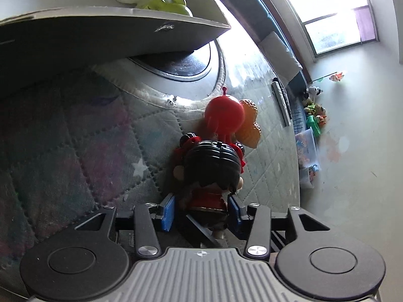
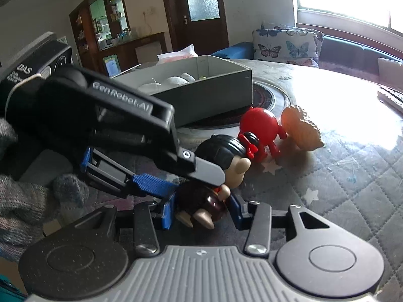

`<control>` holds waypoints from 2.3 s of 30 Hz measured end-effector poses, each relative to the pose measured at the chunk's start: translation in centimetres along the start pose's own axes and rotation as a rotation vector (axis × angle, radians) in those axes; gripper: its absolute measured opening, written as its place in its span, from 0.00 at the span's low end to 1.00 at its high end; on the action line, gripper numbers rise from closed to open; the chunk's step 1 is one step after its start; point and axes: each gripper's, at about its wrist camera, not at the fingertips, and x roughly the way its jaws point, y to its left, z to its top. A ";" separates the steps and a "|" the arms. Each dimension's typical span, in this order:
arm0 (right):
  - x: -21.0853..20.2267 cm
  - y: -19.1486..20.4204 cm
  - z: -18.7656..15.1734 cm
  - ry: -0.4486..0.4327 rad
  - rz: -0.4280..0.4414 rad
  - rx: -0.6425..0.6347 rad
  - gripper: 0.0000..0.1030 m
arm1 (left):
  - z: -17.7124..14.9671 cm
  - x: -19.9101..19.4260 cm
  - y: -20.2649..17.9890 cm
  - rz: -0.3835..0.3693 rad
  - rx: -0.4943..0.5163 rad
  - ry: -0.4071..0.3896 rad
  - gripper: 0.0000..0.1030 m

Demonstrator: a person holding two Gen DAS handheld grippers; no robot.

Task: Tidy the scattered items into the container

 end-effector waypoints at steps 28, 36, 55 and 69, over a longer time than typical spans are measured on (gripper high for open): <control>-1.4 1.9 1.3 -0.073 0.002 -0.076 0.44 | -0.7 -2.9 -2.5 0.025 0.105 -0.132 0.50; -0.4 4.5 6.8 -0.162 0.039 -0.221 0.44 | 2.9 -8.0 -3.0 0.005 0.113 -0.283 0.50; 12.7 8.3 14.5 -0.063 0.234 -0.257 0.43 | 12.5 -10.6 4.7 0.138 -0.069 -0.371 0.50; 15.8 6.1 15.8 0.084 0.329 -0.170 0.44 | 13.8 -8.5 3.2 0.334 -0.020 -0.275 0.50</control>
